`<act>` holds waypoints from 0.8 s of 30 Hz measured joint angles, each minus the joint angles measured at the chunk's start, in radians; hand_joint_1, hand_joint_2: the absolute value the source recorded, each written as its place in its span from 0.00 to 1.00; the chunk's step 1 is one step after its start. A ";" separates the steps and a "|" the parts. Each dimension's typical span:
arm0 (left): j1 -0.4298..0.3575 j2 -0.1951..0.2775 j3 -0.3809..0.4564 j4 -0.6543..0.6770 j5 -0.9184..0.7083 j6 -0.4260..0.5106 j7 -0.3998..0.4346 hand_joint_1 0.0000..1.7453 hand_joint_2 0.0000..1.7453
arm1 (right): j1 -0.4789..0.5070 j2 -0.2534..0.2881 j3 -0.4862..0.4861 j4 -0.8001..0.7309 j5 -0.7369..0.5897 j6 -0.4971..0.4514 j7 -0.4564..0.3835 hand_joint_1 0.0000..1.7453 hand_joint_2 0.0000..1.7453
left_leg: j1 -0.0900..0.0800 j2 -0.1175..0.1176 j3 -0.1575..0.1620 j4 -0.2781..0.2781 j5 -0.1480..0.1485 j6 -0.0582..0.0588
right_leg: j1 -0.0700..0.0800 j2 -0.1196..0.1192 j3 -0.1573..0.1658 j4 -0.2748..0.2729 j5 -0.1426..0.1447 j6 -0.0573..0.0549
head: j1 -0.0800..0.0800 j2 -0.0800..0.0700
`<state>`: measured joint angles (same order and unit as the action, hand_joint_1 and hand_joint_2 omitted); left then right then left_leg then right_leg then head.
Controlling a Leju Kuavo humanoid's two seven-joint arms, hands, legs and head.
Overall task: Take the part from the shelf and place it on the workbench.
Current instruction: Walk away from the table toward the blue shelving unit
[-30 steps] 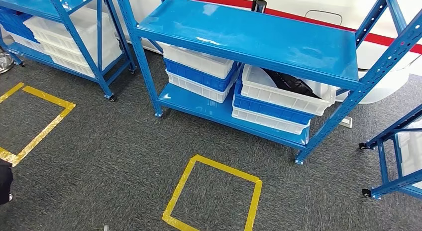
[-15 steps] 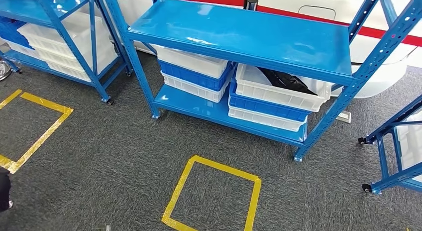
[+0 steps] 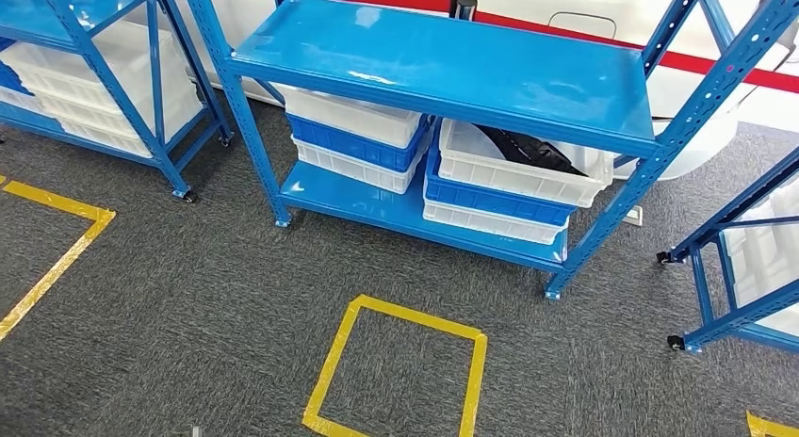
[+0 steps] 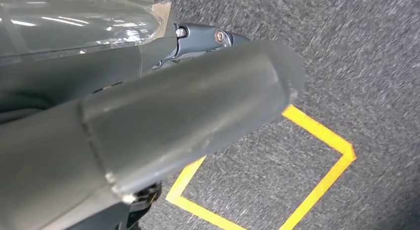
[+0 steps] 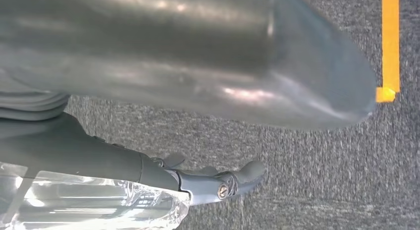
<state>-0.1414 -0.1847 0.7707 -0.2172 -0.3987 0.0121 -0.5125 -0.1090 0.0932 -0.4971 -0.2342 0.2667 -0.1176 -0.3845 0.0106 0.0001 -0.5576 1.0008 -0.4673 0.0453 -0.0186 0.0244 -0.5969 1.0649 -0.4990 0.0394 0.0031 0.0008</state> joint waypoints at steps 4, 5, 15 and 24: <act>0.002 0.000 0.000 0.000 0.001 0.000 0.000 0.00 0.00 | 0.001 0.001 -0.003 0.000 0.000 0.001 0.000 0.00 0.00 | -0.007 0.021 -0.001 0.000 -0.001 0.010 | 0.001 -0.011 -0.102 0.217 -0.085 -0.005 | 0.003 0.000; 0.002 0.000 0.000 0.000 0.001 0.000 0.000 0.00 0.00 | 0.001 0.001 -0.004 0.000 0.000 0.001 0.000 0.00 0.00 | -0.009 0.026 0.000 0.000 -0.001 0.010 | 0.003 -0.012 -0.095 0.206 -0.076 0.000 | 0.003 0.000; 0.001 0.001 0.000 -0.002 0.003 0.000 -0.005 0.00 0.00 | -0.003 0.002 -0.006 0.000 0.001 0.002 0.000 0.00 0.00 | -0.012 0.035 -0.010 0.069 -0.066 -0.028 | 0.003 -0.030 0.055 -0.080 0.033 -0.041 | 0.000 0.000; 0.002 0.004 0.000 -0.002 0.003 -0.002 -0.007 0.00 0.00 | -0.001 0.006 -0.014 0.000 -0.011 0.017 -0.002 0.00 0.00 | 0.017 -0.040 -0.014 0.046 -0.017 -0.051 | 0.003 0.043 0.058 -0.076 0.032 -0.038 | -0.002 0.000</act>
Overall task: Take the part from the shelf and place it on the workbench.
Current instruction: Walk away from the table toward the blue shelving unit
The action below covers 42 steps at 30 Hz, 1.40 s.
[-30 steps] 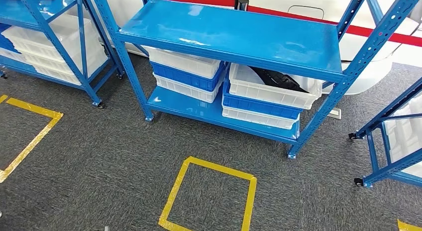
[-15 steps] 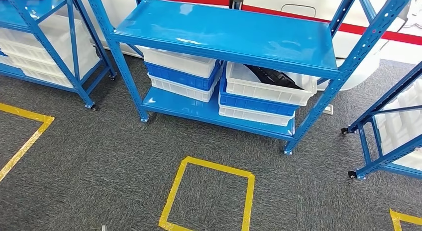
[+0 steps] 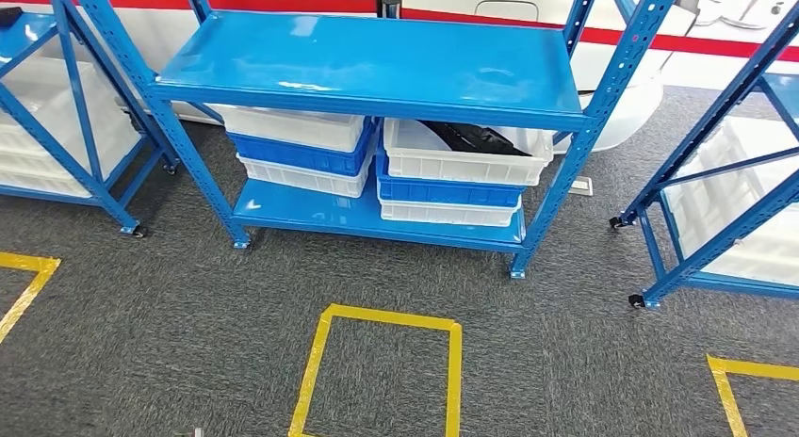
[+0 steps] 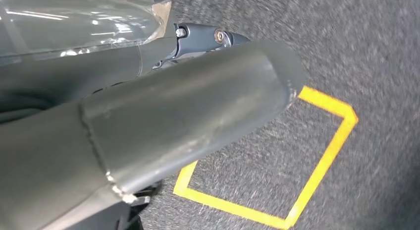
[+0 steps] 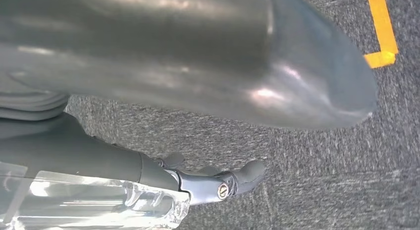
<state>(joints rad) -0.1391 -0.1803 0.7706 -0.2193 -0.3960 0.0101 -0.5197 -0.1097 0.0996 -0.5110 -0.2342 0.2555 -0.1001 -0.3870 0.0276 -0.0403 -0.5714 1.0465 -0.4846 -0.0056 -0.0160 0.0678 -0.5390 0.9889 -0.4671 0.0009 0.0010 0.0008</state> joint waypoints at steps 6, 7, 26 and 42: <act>-0.001 -0.002 0.000 0.000 0.000 0.000 -0.004 0.00 0.00 | 0.001 0.000 -0.008 0.000 -0.001 -0.001 -0.001 0.00 0.00 | -0.009 0.021 0.022 -0.055 0.019 0.044 | 0.002 -0.014 -0.042 0.048 -0.026 0.033 | 0.003 0.000; -0.001 -0.002 0.000 0.000 0.000 0.000 -0.004 0.00 0.00 | 0.000 0.001 -0.009 0.000 -0.001 -0.001 -0.001 0.00 0.00 | -0.010 0.032 0.023 -0.058 0.020 0.050 | 0.001 -0.035 -0.068 0.105 -0.054 0.030 | 0.004 0.000; 0.000 0.001 -0.010 0.000 -0.005 0.040 -0.003 0.00 0.00 | 0.008 0.004 -0.030 0.000 0.036 -0.064 0.012 0.00 0.00 | -0.015 0.118 0.039 -0.058 0.006 0.038 | 0.007 -0.119 -0.007 -0.001 0.002 0.031 | 0.002 0.000; 0.001 -0.002 -0.029 0.000 -0.010 0.080 0.023 0.00 1.00 | 0.016 0.005 -0.034 0.000 0.045 -0.070 0.027 0.00 0.50 | -0.023 0.119 0.039 -0.059 0.007 0.023 | 0.006 -0.119 -0.012 0.000 0.004 0.028 | 0.002 0.000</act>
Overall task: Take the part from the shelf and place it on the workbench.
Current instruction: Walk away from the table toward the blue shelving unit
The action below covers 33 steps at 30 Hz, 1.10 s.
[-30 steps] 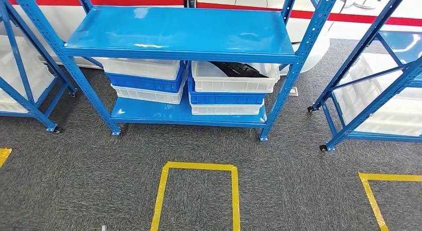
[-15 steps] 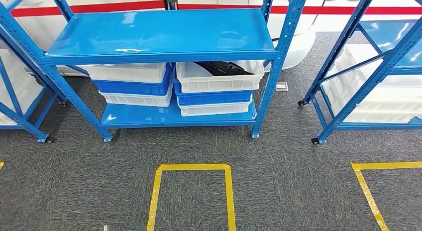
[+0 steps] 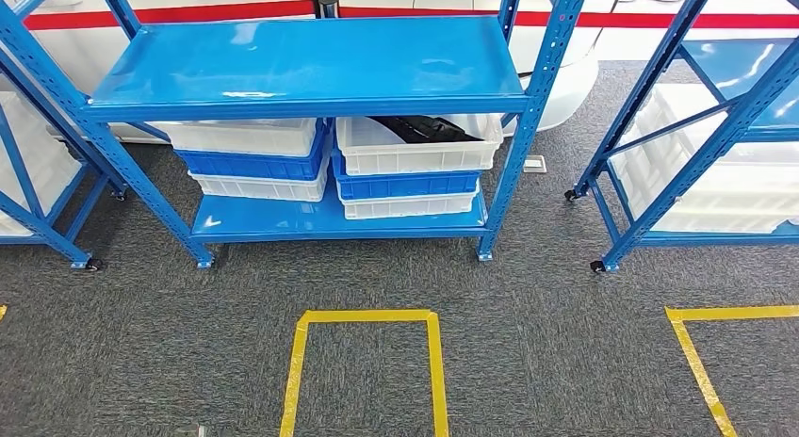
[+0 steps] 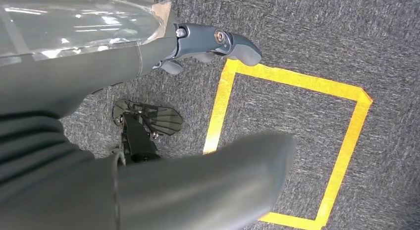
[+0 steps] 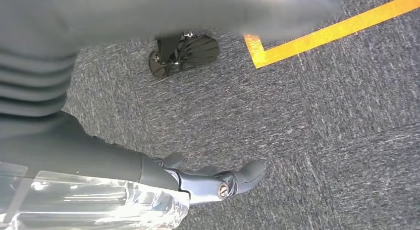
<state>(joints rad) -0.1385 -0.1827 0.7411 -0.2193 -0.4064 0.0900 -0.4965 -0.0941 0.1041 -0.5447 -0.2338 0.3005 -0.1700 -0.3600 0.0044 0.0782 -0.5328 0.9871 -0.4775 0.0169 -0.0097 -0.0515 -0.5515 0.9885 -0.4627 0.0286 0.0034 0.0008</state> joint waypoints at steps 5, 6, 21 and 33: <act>0.000 0.000 0.000 0.000 0.002 0.002 0.023 0.00 1.00 | 0.000 0.000 0.000 0.000 0.014 0.000 0.003 0.00 0.50 | -0.001 0.000 0.000 0.000 0.000 0.000 | -0.001 0.000 0.000 0.000 0.000 0.000 | 0.000 0.000; 0.000 0.000 0.000 0.000 0.004 0.004 0.025 0.00 1.00 | 0.000 0.000 0.000 0.000 0.018 -0.001 0.003 0.00 0.75 | -0.001 0.000 0.000 0.000 0.000 0.000 | -0.001 0.000 0.000 0.000 0.000 0.000 | 0.000 0.000; 0.106 0.066 -0.263 -0.045 0.154 -0.026 0.203 0.00 0.00 | 0.091 -0.035 0.185 -0.036 -0.088 0.057 0.126 0.00 0.00 | -0.001 0.000 -0.002 0.000 -0.002 -0.001 | -0.001 0.000 -0.001 0.000 0.000 0.000 | 0.000 0.000; 0.203 0.126 -0.514 -0.107 0.298 -0.060 0.369 0.00 0.00 | 0.172 -0.069 0.370 -0.093 -0.208 0.120 0.257 0.00 0.00 | -0.001 0.000 -0.002 0.000 -0.002 -0.001 | -0.002 0.000 -0.001 0.000 0.000 0.000 | 0.000 0.000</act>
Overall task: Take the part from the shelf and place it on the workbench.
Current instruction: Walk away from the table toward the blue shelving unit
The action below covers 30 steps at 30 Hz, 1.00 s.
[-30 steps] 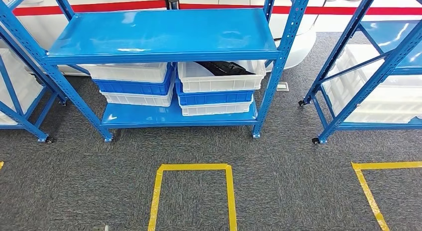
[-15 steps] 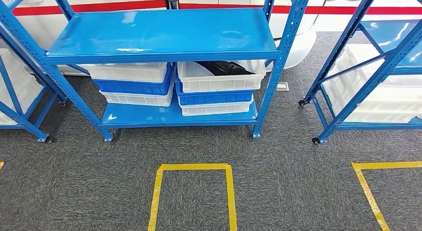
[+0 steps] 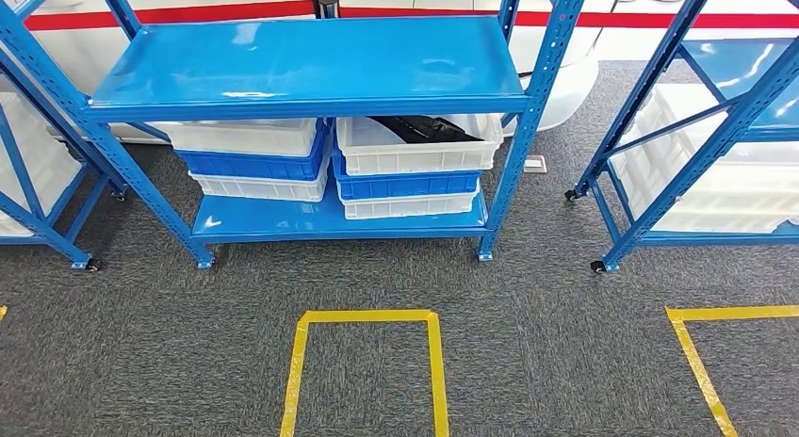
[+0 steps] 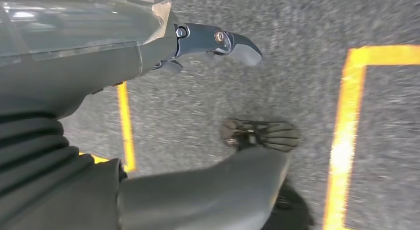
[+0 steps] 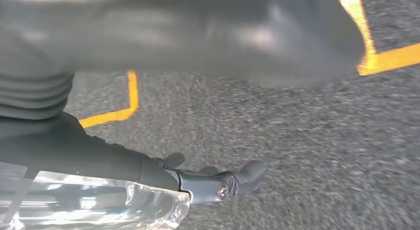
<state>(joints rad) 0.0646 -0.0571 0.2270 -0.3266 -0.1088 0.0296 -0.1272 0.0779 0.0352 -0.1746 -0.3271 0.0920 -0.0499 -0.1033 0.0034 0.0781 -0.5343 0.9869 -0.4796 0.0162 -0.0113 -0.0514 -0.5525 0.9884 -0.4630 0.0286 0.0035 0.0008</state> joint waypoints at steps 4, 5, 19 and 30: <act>0.030 0.017 -0.080 -0.020 0.048 -0.011 0.057 0.00 0.00 | 0.026 -0.010 0.059 -0.018 -0.040 0.022 0.046 0.00 0.00 | 0.000 0.000 0.000 0.000 0.000 0.000 | 0.000 0.000 0.000 0.000 0.000 0.000 | 0.000 0.000; 0.037 0.021 -0.099 -0.025 0.061 -0.014 0.072 0.00 0.00 | 0.032 -0.013 0.073 -0.022 -0.051 0.027 0.057 0.00 0.00 | 0.000 0.000 0.000 0.000 0.000 0.000 | 0.000 0.000 0.000 0.000 0.000 0.000 | 0.000 0.000; 0.068 0.041 -0.198 -0.052 0.108 -0.025 0.122 0.00 0.00 | 0.057 -0.025 0.146 -0.047 -0.089 0.046 0.104 0.00 0.00 | 0.000 0.000 0.001 0.000 0.000 0.000 | 0.000 0.000 0.000 0.000 0.000 0.000 | 0.000 0.000; 0.070 0.042 -0.203 -0.053 0.108 -0.025 0.122 0.00 0.00 | 0.058 -0.028 0.153 -0.051 -0.089 0.049 0.104 0.00 0.00 | 0.000 0.000 0.001 0.000 0.000 0.000 | 0.000 0.000 0.000 0.000 0.000 0.000 | 0.000 0.000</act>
<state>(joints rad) 0.1346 -0.0155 0.0241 -0.3797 -0.0004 0.0041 -0.0053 0.1358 0.0076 -0.0212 -0.3779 0.0028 -0.0009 0.0004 0.0034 0.0781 -0.5336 0.9868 -0.4801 0.0158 -0.0114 -0.0514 -0.5529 0.9884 -0.4631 0.0285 0.0034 0.0008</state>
